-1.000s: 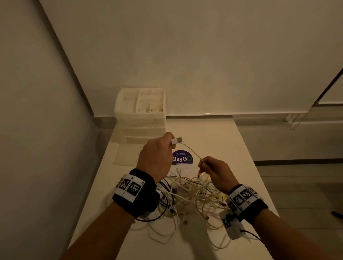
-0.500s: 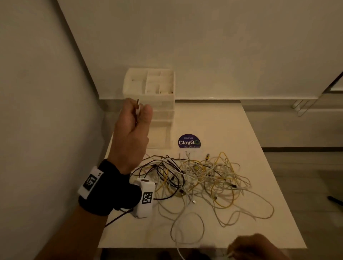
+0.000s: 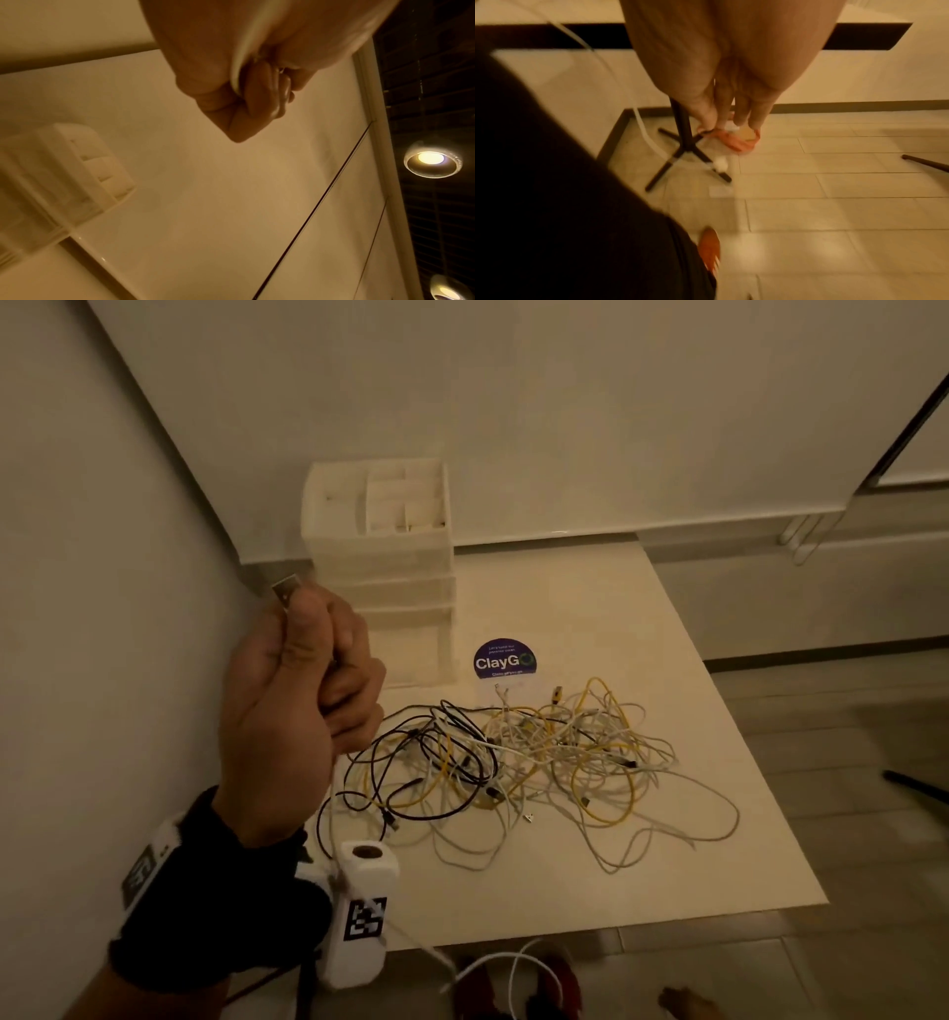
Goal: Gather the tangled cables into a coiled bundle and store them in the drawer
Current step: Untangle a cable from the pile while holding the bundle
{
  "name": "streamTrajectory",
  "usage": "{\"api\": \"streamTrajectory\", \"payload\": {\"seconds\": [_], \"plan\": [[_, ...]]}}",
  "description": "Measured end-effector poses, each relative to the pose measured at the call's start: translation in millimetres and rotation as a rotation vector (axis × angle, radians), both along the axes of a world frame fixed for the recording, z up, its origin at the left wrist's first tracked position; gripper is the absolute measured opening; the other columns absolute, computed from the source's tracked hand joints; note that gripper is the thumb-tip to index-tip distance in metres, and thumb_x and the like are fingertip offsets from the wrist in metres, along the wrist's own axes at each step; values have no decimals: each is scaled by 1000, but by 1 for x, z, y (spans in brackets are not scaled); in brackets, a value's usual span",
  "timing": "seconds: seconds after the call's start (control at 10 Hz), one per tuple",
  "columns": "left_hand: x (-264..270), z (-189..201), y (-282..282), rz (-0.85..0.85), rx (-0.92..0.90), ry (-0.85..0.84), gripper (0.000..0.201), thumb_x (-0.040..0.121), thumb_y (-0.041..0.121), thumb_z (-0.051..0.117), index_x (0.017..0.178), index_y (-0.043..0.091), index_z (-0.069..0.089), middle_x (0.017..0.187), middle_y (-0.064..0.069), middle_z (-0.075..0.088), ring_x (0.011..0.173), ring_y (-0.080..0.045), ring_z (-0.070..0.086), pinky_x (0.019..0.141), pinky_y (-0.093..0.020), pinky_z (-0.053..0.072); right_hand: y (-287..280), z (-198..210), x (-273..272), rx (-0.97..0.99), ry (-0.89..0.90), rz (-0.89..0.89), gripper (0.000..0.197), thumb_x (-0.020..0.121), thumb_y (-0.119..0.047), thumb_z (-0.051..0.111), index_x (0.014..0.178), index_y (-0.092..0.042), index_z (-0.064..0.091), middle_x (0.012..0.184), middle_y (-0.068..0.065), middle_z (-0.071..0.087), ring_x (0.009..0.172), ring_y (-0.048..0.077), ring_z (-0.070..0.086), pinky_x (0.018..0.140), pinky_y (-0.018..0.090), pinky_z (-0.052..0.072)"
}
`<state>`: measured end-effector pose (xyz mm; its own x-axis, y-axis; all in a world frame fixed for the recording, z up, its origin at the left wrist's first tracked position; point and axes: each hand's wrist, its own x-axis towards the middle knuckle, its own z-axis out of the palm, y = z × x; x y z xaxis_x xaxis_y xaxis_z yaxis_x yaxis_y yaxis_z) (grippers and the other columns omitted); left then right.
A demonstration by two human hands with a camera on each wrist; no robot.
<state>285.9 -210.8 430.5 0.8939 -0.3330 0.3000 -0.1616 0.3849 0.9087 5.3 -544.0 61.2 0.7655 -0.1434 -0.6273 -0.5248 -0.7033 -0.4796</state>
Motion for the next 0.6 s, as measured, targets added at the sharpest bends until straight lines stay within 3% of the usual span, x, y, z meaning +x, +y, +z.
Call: {"api": "streamTrajectory", "payload": {"seconds": [0.1, 0.2, 0.3, 0.4, 0.5, 0.6], "plan": [[-8, -4, -4, -65, 52, -16, 38, 90, 51, 52, 75, 16, 46, 54, 4, 29, 40, -7, 20, 42, -14, 21, 33, 47, 45, -127, 109, -154, 34, 91, -9, 53, 100, -39, 65, 101, -10, 63, 99, -1, 61, 100, 18, 42], [-19, -20, -14, -62, 121, -20, 41, 88, 54, 57, 77, 15, 52, 53, 6, 32, 40, -10, 19, 40, -18, 19, 40, 82, 94, -104, -159, -41, 43, 82, -6, 54, 70, -47, 57, 76, -26, 60, 71, -13, 59, 82, 15, 47], [-30, -33, -26, -91, 139, 9, 44, 87, 57, 57, 78, 15, 53, 52, 4, 30, 41, -12, 17, 40, -19, 18, 46, 128, 137, -113, -449, -35, 31, 80, 5, 58, 82, -21, 74, 83, -11, 69, 79, -1, 59, 77, 13, 41], [-41, -41, -37, -105, 128, 48, 47, 85, 60, 57, 77, 14, 52, 53, 3, 28, 42, -12, 17, 40, -17, 20, 37, 164, 187, -205, -755, -113, 23, 75, 8, 65, 84, -12, 73, 83, 1, 71, 73, 12, 62, 71, 20, 43], [-44, -46, -48, -76, 161, 47, 49, 85, 62, 55, 77, 14, 50, 53, 3, 29, 42, -9, 19, 40, -17, 22, 17, 178, 227, -350, -660, -50, 16, 87, -14, 63, 103, -13, 67, 99, 5, 63, 91, 25, 58, 78, 31, 44], [-43, -50, -56, -53, 170, 46, 51, 86, 62, 52, 77, 12, 48, 54, 6, 31, 42, -7, 21, 40, -16, 23, 5, 171, 249, -467, -231, 96, 25, 92, -32, 57, 107, -13, 61, 110, 9, 58, 104, 28, 56, 81, 33, 45]]}}
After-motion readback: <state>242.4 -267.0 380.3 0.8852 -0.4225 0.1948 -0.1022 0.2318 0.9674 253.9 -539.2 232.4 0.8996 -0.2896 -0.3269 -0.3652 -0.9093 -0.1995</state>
